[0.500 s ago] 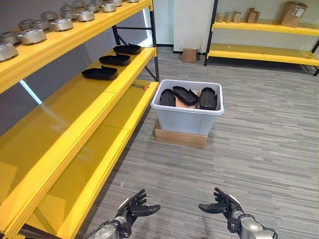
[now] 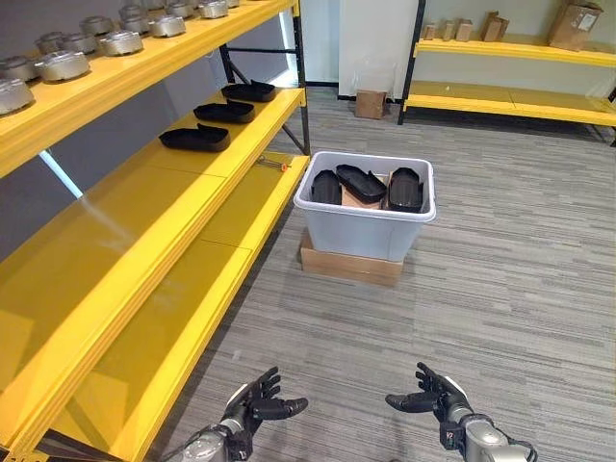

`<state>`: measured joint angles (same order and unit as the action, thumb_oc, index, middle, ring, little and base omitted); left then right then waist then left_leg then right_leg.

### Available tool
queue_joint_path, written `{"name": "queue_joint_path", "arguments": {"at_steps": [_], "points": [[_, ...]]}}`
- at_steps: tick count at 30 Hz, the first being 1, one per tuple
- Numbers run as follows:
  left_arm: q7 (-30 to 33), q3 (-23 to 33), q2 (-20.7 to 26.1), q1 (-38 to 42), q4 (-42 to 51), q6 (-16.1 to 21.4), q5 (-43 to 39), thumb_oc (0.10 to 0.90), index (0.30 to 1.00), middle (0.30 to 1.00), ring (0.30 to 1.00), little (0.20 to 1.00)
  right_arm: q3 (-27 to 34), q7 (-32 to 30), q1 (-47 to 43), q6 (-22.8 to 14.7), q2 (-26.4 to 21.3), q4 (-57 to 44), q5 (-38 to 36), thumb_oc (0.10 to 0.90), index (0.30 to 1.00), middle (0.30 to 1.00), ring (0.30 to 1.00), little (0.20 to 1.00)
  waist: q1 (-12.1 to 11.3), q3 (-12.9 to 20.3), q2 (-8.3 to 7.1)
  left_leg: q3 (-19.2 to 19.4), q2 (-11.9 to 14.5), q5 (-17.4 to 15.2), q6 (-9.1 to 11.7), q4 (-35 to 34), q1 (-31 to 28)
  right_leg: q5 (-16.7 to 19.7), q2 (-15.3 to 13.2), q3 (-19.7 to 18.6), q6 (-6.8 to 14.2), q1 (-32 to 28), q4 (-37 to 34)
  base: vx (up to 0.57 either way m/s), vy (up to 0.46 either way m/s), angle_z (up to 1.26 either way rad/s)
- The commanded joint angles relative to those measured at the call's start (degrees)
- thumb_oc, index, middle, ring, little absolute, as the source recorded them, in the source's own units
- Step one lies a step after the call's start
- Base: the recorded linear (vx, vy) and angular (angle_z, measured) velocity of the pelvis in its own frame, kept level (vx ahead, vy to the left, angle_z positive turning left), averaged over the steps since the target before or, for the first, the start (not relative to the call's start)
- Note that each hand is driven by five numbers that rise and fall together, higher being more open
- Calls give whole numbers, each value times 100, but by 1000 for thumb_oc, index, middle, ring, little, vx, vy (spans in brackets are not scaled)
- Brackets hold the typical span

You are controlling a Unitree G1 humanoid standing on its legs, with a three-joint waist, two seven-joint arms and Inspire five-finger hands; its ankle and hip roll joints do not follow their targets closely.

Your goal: Move parts from the plastic box to the shelf.

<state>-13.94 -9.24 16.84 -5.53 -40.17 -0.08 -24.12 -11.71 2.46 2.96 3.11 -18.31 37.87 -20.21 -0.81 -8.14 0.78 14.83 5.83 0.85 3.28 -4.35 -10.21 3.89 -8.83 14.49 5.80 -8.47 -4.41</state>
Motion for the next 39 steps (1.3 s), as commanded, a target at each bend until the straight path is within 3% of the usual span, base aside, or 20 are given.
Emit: {"name": "queue_joint_path", "arguments": {"at_steps": [1,6,9,22,27,31,32,37,39], "points": [[7,26,143,470,138,310,-127,900,1000,1000,1000,1000,42,-67,-425,-288,-109,-543,48,900,1000,1000,1000,1000,-121,67,-168,298,171,-494,-89,716,313,-607,-404,71,219,109,683,3,38,0],[245,115,139,470,298,501,-333,900,1000,1000,1000,1000,94,-68,-387,-239,-127,-606,15,900,1000,1000,1000,1000,-121,74,-192,290,150,-512,-108,729,298,-641,-391,33,211,96,726,8,51,0],[306,155,146,472,390,506,-327,900,1000,1000,1000,1000,192,96,-345,-130,-49,-706,-793,900,1000,1000,1000,1000,-123,64,-211,265,123,-517,-131,741,285,-645,-389,5,213,92,766,11,66,1],[339,163,103,562,792,507,-691,900,1000,1000,1000,1000,331,-395,-311,-708,-12,-1327,14,900,1000,1000,1000,1000,-67,2,-222,169,-104,-668,-342,943,383,-761,-469,-192,287,255,1210,-7,128,1],[251,79,173,592,1169,549,-615,900,1000,1000,1000,1000,378,-742,-288,-966,-59,-1625,339,900,1000,1000,1000,1000,-62,-80,-185,114,-318,-786,-536,1026,487,-854,-335,-167,305,517,2008,-17,187,1],[273,17,202,601,1276,544,-589,900,1000,1000,1000,1000,351,-857,-348,-984,-104,-1718,414,900,1000,1000,1000,1000,-84,-114,-120,157,-444,-810,-645,969,476,-743,-309,-19,403,924,2852,4,158,-11],[312,24,205,553,1339,534,-616,900,1000,1000,1000,1000,345,-803,-416,-1008,-135,-1754,485,900,1000,1000,1000,1000,-130,-133,-104,237,-519,-853,-676,941,426,-566,-409,169,460,1158,3151,35,141,-13],[263,56,229,563,1405,451,-655,900,1000,1000,1000,1000,364,-885,-403,-1130,-142,-1852,711,900,1000,1000,1000,1000,-30,-187,-148,294,-613,-1003,-676,987,302,-377,-327,88,477,1263,2828,82,40,-16],[253,-24,185,644,1413,372,-598,900,1000,1000,1000,1000,421,-1081,-295,-1377,-156,-1992,943,900,1000,1000,1000,1000,149,-250,-240,232,-689,-1174,-644,1123,213,-239,-300,-141,469,1208,2068,187,-38,7]]}}
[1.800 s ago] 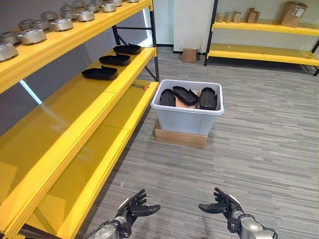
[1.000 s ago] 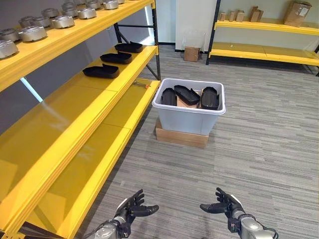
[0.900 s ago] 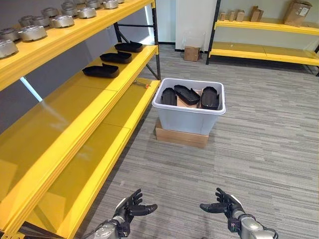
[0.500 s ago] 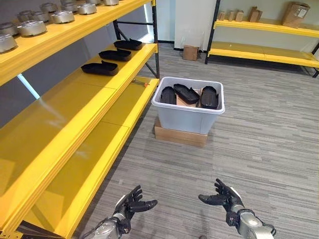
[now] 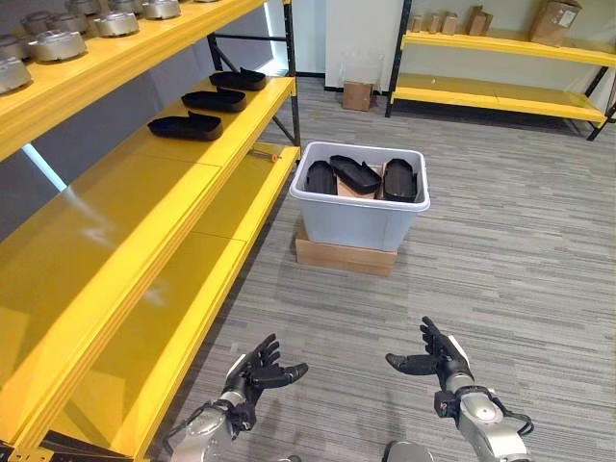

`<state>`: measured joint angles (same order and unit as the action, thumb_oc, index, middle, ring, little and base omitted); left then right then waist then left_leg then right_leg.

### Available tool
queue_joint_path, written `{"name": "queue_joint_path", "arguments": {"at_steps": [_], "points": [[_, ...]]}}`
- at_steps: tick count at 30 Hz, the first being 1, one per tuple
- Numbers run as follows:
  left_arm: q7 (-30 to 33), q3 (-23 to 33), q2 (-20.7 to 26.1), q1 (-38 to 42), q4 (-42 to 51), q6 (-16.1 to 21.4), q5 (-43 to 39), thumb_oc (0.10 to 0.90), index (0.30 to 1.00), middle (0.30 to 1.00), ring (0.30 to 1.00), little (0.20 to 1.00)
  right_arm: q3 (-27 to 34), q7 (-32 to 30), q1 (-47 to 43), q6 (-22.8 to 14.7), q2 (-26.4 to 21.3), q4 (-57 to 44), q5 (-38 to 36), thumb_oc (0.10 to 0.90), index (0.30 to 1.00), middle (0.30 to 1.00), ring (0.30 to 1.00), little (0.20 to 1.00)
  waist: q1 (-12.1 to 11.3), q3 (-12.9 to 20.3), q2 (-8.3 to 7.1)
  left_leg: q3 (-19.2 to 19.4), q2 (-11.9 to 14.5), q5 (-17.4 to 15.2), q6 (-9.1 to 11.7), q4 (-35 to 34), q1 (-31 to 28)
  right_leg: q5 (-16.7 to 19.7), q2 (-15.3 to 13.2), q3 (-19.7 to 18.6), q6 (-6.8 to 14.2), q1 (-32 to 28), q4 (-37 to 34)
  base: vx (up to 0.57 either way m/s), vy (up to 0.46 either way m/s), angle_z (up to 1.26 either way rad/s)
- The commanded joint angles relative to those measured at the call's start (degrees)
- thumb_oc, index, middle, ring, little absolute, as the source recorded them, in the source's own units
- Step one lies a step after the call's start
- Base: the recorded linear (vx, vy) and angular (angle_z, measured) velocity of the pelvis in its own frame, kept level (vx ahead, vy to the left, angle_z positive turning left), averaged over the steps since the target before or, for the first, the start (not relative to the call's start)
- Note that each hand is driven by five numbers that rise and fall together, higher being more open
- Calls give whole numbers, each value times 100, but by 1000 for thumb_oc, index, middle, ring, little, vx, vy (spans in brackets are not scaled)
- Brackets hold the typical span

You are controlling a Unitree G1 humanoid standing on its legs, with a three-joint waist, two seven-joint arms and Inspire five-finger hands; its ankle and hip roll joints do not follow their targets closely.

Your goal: Move parts from the plastic box to the shelf.

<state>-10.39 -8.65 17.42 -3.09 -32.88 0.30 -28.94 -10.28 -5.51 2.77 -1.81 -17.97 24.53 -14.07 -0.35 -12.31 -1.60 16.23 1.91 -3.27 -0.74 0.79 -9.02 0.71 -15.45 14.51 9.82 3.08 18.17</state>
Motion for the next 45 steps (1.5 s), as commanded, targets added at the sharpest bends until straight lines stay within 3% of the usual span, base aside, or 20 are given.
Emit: {"name": "queue_joint_path", "arguments": {"at_steps": [1,3,4,5,10,11,14,19,25,33,34,37,38,40,42,43,45], "points": [[-76,-128,116,401,685,353,-100,900,1000,1000,1000,1000,287,-357,-263,-960,-196,-723,422,900,1000,1000,1000,1000,133,152,-35,85,-320,-830,-239,657,79,242,261,-186,112,99,-423,144,-59,28],[-64,-168,109,395,687,377,-95,900,1000,1000,1000,1000,297,-458,-243,-1030,-198,-805,529,900,1000,1000,1000,1000,149,132,-70,77,-341,-913,-238,718,70,495,123,-204,171,155,-654,152,-85,40],[-116,-214,107,372,695,401,-102,900,1000,1000,1000,1000,319,-621,-238,-1106,-202,-908,667,900,1000,1000,1000,1000,149,93,-134,60,-385,-1023,-238,769,39,890,-127,-255,252,314,-911,259,-121,24],[-194,-242,117,328,706,385,-145,900,1000,1000,1000,1000,340,-760,-217,-1185,-217,-983,753,900,1000,1000,1000,1000,157,55,-142,34,-373,-1129,-240,866,27,1053,-264,-227,296,359,-1188,310,-136,9],[-564,-552,223,242,880,444,208,900,1000,1000,1000,1000,391,-932,-225,-1399,-332,-1256,1131,900,1000,1000,1000,1000,209,-90,-183,22,-291,-1436,-266,1359,86,1234,-582,-79,322,567,-1685,345,-100,12],[-558,-624,266,286,1005,412,110,900,1000,1000,1000,1000,370,-962,-193,-1448,-470,-1417,1188,900,1000,1000,1000,1000,268,-127,-170,-138,-266,-1585,-275,1692,198,1021,-506,-251,295,499,-1702,384,-95,13],[-408,-638,299,327,1159,239,-96,900,1000,1000,1000,1000,333,-912,-149,-1419,-580,-1505,1245,900,1000,1000,1000,1000,342,-102,-206,-215,-230,-1756,-290,2128,379,826,-466,-517,252,476,-1562,443,-108,49],[-428,-562,306,131,1376,63,-128,900,1000,1000,1000,1000,114,-853,-240,-1423,-671,-1561,1311,900,1000,1000,1000,1000,310,61,-170,18,-117,-1916,-305,2213,251,565,-234,-281,215,492,-1062,462,-97,25],[-512,-614,281,-62,1471,122,-224,900,1000,1000,1000,1000,-163,-579,-286,-1266,-692,-1529,1472,900,1000,1000,1000,1000,366,287,-106,232,-15,-2008,-247,2314,67,278,85,-181,-65,524,-762,435,-45,-10],[-418,-679,176,-193,1635,126,-364,900,1000,1000,1000,1000,-207,-575,-199,-1317,-851,-1576,1474,900,1000,1000,1000,1000,384,496,-30,167,-49,-1661,-65,2609,-41,-179,525,15,-410,503,-552,298,-46,-6],[-425,-733,131,-182,1517,168,-309,900,1000,1000,1000,1000,-210,-659,-200,-1423,-934,-1601,1448,900,1000,1000,1000,1000,398,560,-12,125,-60,-1342,77,2916,52,-393,766,69,-605,429,-538,249,-83,-11],[-274,-753,122,-183,1441,266,-291,900,1000,1000,1000,1000,-173,-849,-158,-1524,-1028,-1653,1495,900,1000,1000,1000,1000,450,626,32,114,-35,-945,234,3289,152,-594,1002,62,-789,318,-557,235,-62,-12],[-59,-728,81,-159,1364,338,-374,900,1000,1000,1000,1000,-129,-1010,-127,-1574,-1067,-1683,1421,900,1000,1000,1000,1000,491,677,53,202,35,-580,373,3718,234,-722,1132,67,-930,223,-601,159,-52,-12],[30,-703,51,-135,1321,365,-419,900,1000,1000,1000,1000,-102,-1076,-119,-1628,-1082,-1698,1409,900,1000,1000,1000,1000,507,693,43,287,118,-388,448,4154,346,-775,1177,71,-1011,164,-636,117,-81,-10],[145,-573,-25,-49,1267,379,-452,900,1000,1000,1000,1000,-8,-1262,-107,-1787,-1121,-1788,1462,900,1000,1000,1000,1000,503,670,13,548,487,-239,508,5214,826,-897,1237,100,-1171,13,-694,170,-93,0],[147,-527,-57,-18,1264,363,-483,900,1000,1000,1000,1000,14,-1388,-108,-1828,-1119,-1842,1464,900,1000,1000,1000,1000,489,622,92,500,656,-334,602,5332,966,-1042,1339,64,-1184,-92,-657,220,20,-2],[130,-478,-69,-13,1325,323,-528,900,1000,1000,1000,1000,88,-1534,-148,-1879,-1059,-1921,1605,900,1000,1000,1000,1000,489,532,107,701,869,-497,513,4496,953,-1039,1315,63,-1101,-209,-673,169,112,-5]]}}
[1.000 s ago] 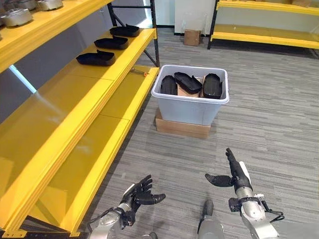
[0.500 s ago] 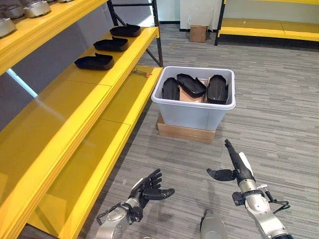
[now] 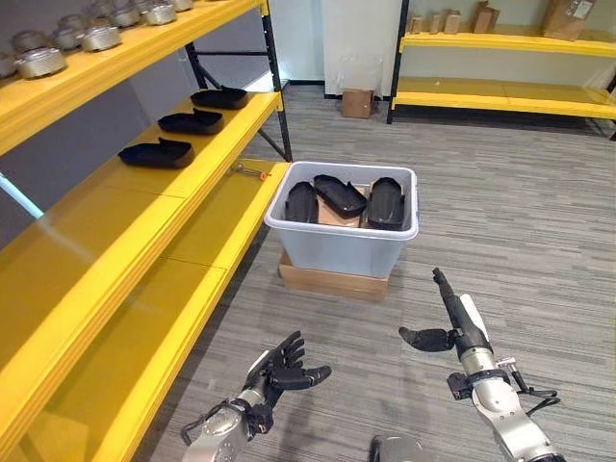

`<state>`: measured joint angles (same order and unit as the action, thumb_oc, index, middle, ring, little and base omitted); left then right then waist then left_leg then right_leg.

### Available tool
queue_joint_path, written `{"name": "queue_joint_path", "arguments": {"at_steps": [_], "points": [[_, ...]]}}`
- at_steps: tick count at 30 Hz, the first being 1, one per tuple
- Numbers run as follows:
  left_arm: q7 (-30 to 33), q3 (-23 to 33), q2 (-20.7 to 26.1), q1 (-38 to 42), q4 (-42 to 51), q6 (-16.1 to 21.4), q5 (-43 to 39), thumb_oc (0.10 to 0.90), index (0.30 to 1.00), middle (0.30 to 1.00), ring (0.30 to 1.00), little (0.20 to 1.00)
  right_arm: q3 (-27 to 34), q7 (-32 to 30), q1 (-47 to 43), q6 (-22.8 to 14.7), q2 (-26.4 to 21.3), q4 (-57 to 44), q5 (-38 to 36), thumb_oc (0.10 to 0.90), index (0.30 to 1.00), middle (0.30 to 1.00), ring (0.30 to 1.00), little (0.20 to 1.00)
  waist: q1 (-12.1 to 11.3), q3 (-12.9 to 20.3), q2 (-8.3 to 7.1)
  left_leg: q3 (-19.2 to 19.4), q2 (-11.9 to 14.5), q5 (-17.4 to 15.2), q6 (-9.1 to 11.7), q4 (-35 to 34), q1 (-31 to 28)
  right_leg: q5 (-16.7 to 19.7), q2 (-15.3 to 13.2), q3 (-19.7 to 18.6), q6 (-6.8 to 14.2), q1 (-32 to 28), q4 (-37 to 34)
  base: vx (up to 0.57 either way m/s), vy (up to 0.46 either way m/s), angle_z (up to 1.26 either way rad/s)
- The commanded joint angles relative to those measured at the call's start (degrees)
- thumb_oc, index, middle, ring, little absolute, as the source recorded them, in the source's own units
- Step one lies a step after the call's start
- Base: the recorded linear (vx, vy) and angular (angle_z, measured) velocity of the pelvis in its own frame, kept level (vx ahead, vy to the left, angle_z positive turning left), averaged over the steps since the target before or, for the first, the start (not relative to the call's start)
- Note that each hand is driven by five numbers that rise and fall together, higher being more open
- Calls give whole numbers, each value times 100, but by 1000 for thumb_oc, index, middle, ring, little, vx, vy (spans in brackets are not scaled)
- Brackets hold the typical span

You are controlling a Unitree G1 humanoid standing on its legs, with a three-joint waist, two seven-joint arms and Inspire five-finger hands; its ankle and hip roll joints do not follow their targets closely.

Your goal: Move parts from the plastic box to the shelf.

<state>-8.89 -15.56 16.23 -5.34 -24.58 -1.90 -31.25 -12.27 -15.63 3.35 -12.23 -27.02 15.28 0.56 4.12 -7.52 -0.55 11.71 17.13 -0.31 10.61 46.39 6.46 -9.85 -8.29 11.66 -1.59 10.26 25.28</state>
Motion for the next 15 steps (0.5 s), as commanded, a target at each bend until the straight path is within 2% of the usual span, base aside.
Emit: {"name": "queue_joint_path", "arguments": {"at_steps": [1,2,3,4,5,6,8,9,12,14,15], "points": [[-22,216,50,208,498,546,-303,900,1000,1000,1000,1000,295,-523,-206,-834,-147,-1008,146,900,1000,1000,1000,1000,43,39,-1,1176,-650,-805,-636,-200,-631,23,586,342,58,-941,-1383,90,104,19],[-23,214,51,203,503,549,-308,900,1000,1000,1000,1000,308,-529,-207,-838,-138,-1024,154,900,1000,1000,1000,1000,49,25,-2,1201,-632,-822,-653,-394,-662,34,574,333,79,-952,-1385,102,216,29],[29,152,104,183,568,565,-363,900,1000,1000,1000,1000,389,-500,-177,-817,-113,-1132,197,900,1000,1000,1000,1000,88,-61,-54,1389,-521,-564,-769,-1743,-701,217,460,241,161,-1087,-1521,115,233,32],[39,144,119,174,588,565,-379,900,1000,1000,1000,1000,414,-468,-159,-814,-118,-1161,205,900,1000,1000,1000,1000,84,-78,-63,1397,-503,-494,-763,-1950,-695,226,442,207,181,-1146,-1553,151,295,23],[69,122,132,146,617,596,-414,900,1000,1000,1000,1000,448,-403,-93,-837,-149,-1216,224,900,1000,1000,1000,1000,58,-113,-60,1372,-448,-328,-728,-2465,-633,227,402,155,235,-1289,-1627,199,268,27],[140,127,127,63,662,662,-431,900,1000,1000,1000,1000,463,-305,25,-884,-232,-1305,183,900,1000,1000,1000,1000,-46,-170,-17,1122,-307,92,-584,-3192,-425,211,364,51,304,-1469,-1715,203,262,24],[176,160,118,-18,652,760,-447,900,1000,1000,1000,1000,449,-259,93,-958,-291,-1328,118,900,1000,1000,1000,1000,-136,-211,14,886,-168,415,-470,-3599,-280,188,335,-25,349,-1561,-1744,224,251,1],[231,235,110,-140,665,859,-486,900,1000,1000,1000,1000,408,-401,122,-996,-353,-1342,132,900,1000,1000,1000,1000,-251,-270,48,548,46,793,-337,-4027,-137,138,302,-148,396,-1633,-1728,215,237,-28],[399,333,58,-267,622,879,-675,900,1000,1000,1000,1000,393,-503,130,-1098,-382,-1351,128,900,1000,1000,1000,1000,-348,-332,87,293,230,960,-276,-4198,-2,47,254,-254,422,-1638,-1582,213,237,-62],[416,445,-23,-269,428,720,-663,900,1000,1000,1000,1000,355,-615,89,-1129,-407,-1451,168,900,1000,1000,1000,1000,-377,-348,138,350,225,822,-273,-4147,-70,-96,193,-191,467,-1567,-1330,280,405,-59],[288,428,-53,-254,327,814,-587,900,1000,1000,1000,1000,371,-609,87,-1090,-415,-1539,84,900,1000,1000,1000,1000,-380,-356,161,343,189,745,-300,-4120,-128,-205,185,-170,481,-1508,-1109,271,432,-64]]}}
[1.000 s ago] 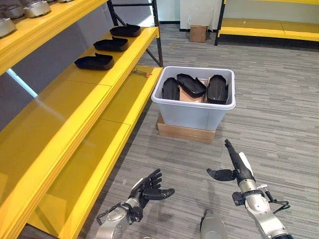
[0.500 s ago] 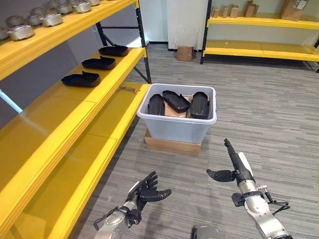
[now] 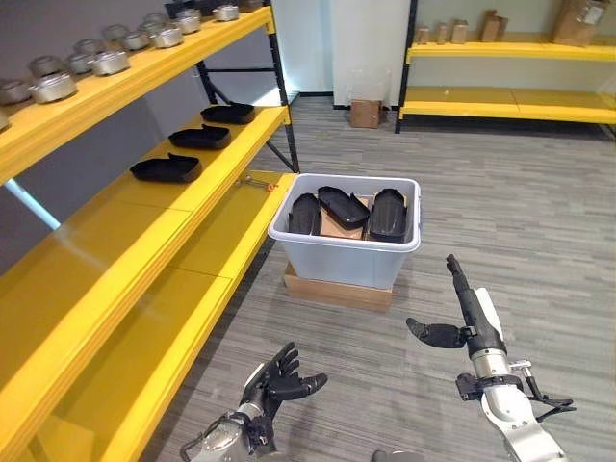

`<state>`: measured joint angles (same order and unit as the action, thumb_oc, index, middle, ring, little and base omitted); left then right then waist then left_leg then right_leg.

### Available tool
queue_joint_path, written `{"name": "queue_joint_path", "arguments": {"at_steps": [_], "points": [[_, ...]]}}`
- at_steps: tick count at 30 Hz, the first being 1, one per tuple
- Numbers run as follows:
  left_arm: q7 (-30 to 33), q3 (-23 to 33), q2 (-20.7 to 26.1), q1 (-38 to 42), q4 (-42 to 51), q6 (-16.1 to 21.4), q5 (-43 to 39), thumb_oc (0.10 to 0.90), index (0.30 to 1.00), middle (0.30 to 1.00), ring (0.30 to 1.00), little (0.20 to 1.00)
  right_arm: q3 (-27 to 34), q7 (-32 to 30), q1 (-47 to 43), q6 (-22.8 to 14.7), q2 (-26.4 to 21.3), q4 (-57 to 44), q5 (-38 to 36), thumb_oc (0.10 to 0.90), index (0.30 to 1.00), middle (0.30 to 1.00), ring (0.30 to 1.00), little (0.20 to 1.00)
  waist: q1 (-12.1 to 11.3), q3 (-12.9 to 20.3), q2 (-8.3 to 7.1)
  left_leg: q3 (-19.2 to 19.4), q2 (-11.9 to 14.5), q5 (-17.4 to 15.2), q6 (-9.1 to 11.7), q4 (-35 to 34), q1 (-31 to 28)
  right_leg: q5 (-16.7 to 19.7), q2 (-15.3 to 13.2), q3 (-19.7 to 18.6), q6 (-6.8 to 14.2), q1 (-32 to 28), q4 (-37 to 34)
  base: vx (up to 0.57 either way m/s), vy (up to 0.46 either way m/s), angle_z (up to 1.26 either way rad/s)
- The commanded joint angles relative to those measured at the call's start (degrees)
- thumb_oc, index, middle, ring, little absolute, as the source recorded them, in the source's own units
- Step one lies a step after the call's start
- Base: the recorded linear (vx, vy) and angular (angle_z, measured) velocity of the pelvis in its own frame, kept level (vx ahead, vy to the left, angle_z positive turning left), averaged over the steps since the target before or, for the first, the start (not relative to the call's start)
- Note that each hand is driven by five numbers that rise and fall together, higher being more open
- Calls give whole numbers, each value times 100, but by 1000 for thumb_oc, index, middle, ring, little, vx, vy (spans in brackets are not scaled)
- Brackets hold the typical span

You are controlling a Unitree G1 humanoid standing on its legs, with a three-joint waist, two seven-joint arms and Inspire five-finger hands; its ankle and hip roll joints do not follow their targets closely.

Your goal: Move parts from the plastic box to the shelf.

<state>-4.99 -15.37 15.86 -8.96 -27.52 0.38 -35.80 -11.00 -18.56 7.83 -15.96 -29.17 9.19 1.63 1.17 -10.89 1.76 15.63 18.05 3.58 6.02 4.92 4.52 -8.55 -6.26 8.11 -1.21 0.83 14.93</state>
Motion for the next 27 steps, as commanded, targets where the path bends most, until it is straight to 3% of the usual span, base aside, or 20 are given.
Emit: {"name": "queue_joint_path", "arguments": {"at_steps": [1,7,12,15,16,19,21,23,25,27], "points": [[-151,385,-40,121,608,604,-112,900,1000,1000,1000,1000,268,-274,-347,-721,-200,-965,-80,900,1000,1000,1000,1000,-78,-23,-60,-58,69,287,133,82,48,-409,-14,198,442,-536,72,253,407,-53],[-147,224,80,372,675,807,20,900,1000,1000,1000,1000,200,-308,-395,-726,-62,-867,-135,900,1000,1000,1000,1000,-116,1,-182,-135,-484,-339,-181,598,-12,-755,-42,213,490,-552,711,191,318,-8],[-170,273,384,561,873,972,393,900,1000,1000,1000,1000,133,-622,-565,-681,155,-735,18,900,1000,1000,1000,1000,-284,204,-278,-95,-961,-572,-495,466,-112,-607,-37,240,687,-614,911,189,243,6],[-298,375,487,599,983,834,261,900,1000,1000,1000,1000,127,-640,-601,-598,244,-705,116,900,1000,1000,1000,1000,-343,286,-369,-89,-1228,-786,-678,524,-124,-541,-97,233,776,-646,1036,138,181,10],[-349,424,507,626,1032,806,206,900,1000,1000,1000,1000,67,-764,-659,-497,294,-599,234,900,1000,1000,1000,1000,-399,340,-405,-78,-1377,-910,-791,589,-114,-449,-122,228,817,-665,1111,111,164,11],[-401,461,511,644,1089,795,144,900,1000,1000,1000,1000,-21,-949,-808,-527,334,-364,282,900,1000,1000,1000,1000,-486,401,-411,-48,-1486,-1012,-903,643,-103,-343,-136,269,849,-689,1204,115,168,-16],[-566,486,501,653,1178,816,-139,900,1000,1000,1000,1000,-79,-834,-988,-548,384,-246,181,900,1000,1000,1000,1000,-627,433,-483,5,-1746,-1150,-1066,673,-149,-156,-252,467,969,-773,1395,138,197,-14],[-624,498,488,664,1226,853,-157,900,1000,1000,1000,1000,-94,-827,-1019,-574,390,-266,215,900,1000,1000,1000,1000,-663,453,-474,25,-1774,-1150,-1102,647,-152,-75,-265,525,997,-739,1456,52,98,-22],[-746,467,441,689,1427,914,-210,900,1000,1000,1000,1000,-129,-747,-1091,-538,417,-439,250,900,1000,1000,1000,1000,-781,470,-478,163,-1918,-1184,-1224,553,-250,196,-484,849,1115,-682,1795,67,135,-29],[-733,365,413,759,1680,943,-127,900,1000,1000,1000,1000,-184,-664,-1163,-582,426,-540,209,900,1000,1000,1000,1000,-739,426,-461,338,-1992,-1266,-1266,479,-398,441,-400,912,1167,-364,1786,128,68,-54]]}}
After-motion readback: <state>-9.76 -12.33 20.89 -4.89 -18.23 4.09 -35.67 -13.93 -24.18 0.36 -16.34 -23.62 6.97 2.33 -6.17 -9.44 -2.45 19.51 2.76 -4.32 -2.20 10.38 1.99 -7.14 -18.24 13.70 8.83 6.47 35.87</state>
